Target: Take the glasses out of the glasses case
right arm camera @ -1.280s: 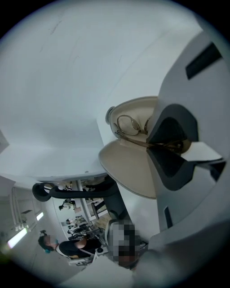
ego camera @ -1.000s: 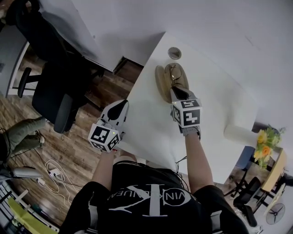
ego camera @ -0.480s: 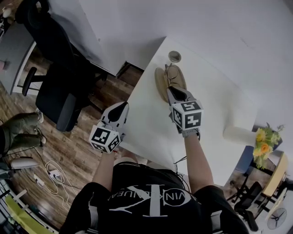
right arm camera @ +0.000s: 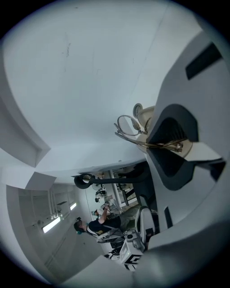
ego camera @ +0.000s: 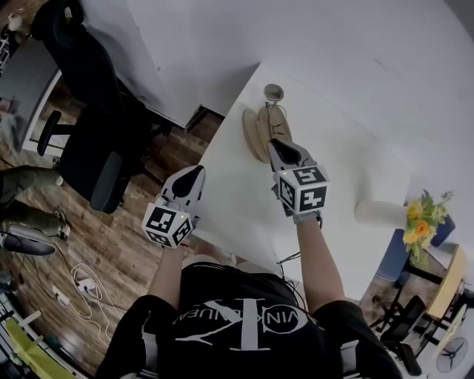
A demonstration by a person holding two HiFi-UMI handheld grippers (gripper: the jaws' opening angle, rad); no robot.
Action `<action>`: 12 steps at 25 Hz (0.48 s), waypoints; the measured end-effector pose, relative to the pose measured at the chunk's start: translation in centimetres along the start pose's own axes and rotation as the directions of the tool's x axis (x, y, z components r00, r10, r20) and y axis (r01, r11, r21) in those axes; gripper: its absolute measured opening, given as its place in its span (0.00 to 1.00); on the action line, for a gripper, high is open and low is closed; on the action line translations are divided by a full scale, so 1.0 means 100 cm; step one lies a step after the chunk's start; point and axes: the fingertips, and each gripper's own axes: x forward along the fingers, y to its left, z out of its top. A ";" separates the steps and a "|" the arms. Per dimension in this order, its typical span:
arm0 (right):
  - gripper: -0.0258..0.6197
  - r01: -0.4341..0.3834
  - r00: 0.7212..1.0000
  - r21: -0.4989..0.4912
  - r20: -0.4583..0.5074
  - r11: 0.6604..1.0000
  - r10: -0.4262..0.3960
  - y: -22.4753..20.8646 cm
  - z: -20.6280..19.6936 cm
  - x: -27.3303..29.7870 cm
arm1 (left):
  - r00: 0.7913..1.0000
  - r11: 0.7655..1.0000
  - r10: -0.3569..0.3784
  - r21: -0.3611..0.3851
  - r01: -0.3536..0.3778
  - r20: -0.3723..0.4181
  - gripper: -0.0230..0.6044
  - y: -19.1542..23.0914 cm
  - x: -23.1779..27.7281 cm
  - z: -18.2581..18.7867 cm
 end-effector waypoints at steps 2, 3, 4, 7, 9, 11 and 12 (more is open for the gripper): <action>0.11 -0.001 1.000 0.002 0.014 1.000 0.001 -0.001 0.001 -0.007 | 1.000 1.000 0.001 0.003 -0.001 0.002 0.06 -0.005 -0.001 0.001; 0.11 0.000 1.000 -0.001 0.020 1.000 0.000 -0.001 0.001 -0.011 | 1.000 1.000 0.002 0.004 -0.002 0.005 0.06 -0.007 -0.002 0.001; 0.11 0.002 1.000 -0.004 0.025 1.000 -0.002 -0.001 0.001 -0.014 | 1.000 1.000 0.004 0.006 -0.004 0.007 0.06 -0.009 -0.003 0.002; 0.11 0.003 0.999 -0.007 0.039 1.000 -0.003 -0.001 0.000 -0.025 | 1.000 1.000 0.006 0.013 -0.007 0.015 0.06 -0.015 -0.005 0.006; 0.11 0.001 0.999 -0.004 0.052 1.000 0.000 -0.002 0.000 -0.033 | 1.000 1.000 0.006 0.018 -0.006 0.020 0.06 -0.020 -0.006 0.008; 0.11 0.000 0.998 -0.002 0.069 1.000 0.000 -0.002 0.000 -0.041 | 1.000 1.000 0.006 0.025 -0.006 0.025 0.06 -0.024 -0.008 0.010; 0.11 0.001 0.997 -0.002 0.078 1.000 -0.001 -0.002 0.000 -0.045 | 1.000 1.000 0.006 0.028 -0.006 0.028 0.06 -0.026 -0.008 0.011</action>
